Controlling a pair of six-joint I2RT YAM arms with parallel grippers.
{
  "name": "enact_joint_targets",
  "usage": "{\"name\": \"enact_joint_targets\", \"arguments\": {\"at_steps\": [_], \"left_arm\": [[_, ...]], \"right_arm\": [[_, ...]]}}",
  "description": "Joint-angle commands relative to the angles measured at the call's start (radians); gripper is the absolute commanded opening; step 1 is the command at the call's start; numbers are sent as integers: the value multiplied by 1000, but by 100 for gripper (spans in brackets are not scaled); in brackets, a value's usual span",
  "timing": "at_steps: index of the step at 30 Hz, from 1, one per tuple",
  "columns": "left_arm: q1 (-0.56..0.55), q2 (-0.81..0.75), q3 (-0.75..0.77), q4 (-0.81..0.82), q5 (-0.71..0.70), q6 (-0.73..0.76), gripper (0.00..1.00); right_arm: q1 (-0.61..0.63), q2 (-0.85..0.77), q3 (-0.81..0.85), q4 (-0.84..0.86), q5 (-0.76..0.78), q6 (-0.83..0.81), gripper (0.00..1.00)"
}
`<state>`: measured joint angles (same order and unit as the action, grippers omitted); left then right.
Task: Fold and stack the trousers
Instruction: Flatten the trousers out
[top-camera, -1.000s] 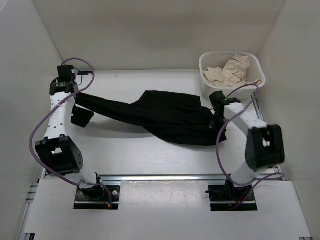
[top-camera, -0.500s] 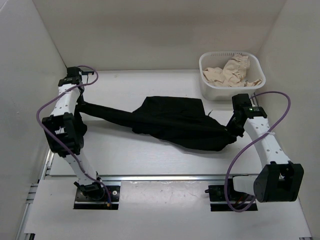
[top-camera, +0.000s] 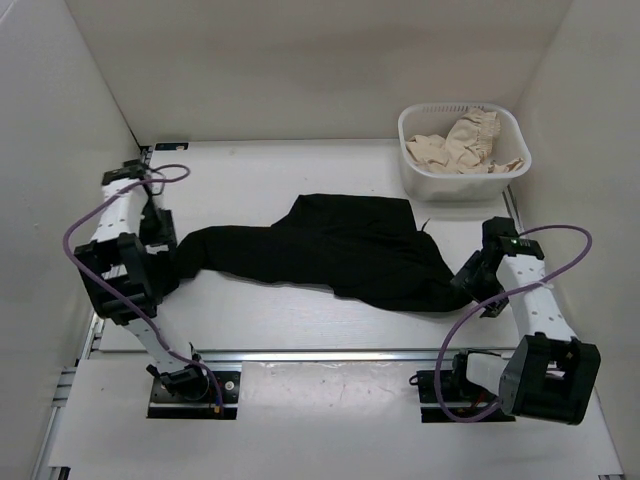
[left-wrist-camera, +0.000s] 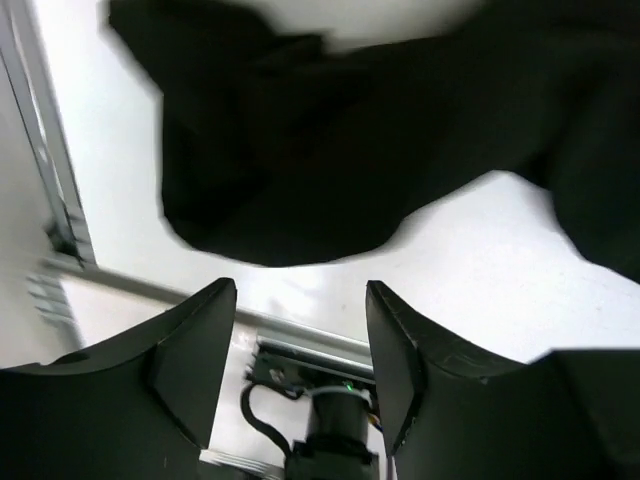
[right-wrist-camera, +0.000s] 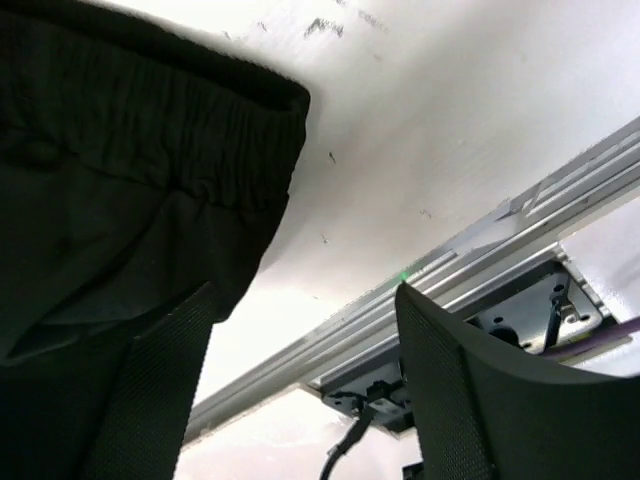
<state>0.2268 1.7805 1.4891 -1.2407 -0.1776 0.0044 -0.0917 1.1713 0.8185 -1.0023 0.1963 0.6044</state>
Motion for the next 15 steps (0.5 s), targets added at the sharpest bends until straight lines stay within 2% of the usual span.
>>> {"name": "enact_joint_targets", "arguments": {"at_steps": [1, 4, 8, 10, 11, 15], "left_arm": [[217, -53, 25, -53, 99, -4, 66], [310, 5, 7, -13, 69, -4, 69], [310, 37, -113, 67, 69, -4, 81], [310, 46, -139, 102, 69, -4, 83], [299, 46, -148, 103, 96, -4, 86], [253, 46, -220, 142, 144, -4, 87]], "right_arm": [[-9, -46, 71, 28, -4, -8, 79], [44, 33, 160, 85, -29, -8, 81], [159, 242, 316, 159, -41, -8, 85], [205, 315, 415, 183, -52, 12, 86], [217, 379, 436, 195, -52, 12, 86], [236, 519, 492, 187, -75, 32, 87]]}}
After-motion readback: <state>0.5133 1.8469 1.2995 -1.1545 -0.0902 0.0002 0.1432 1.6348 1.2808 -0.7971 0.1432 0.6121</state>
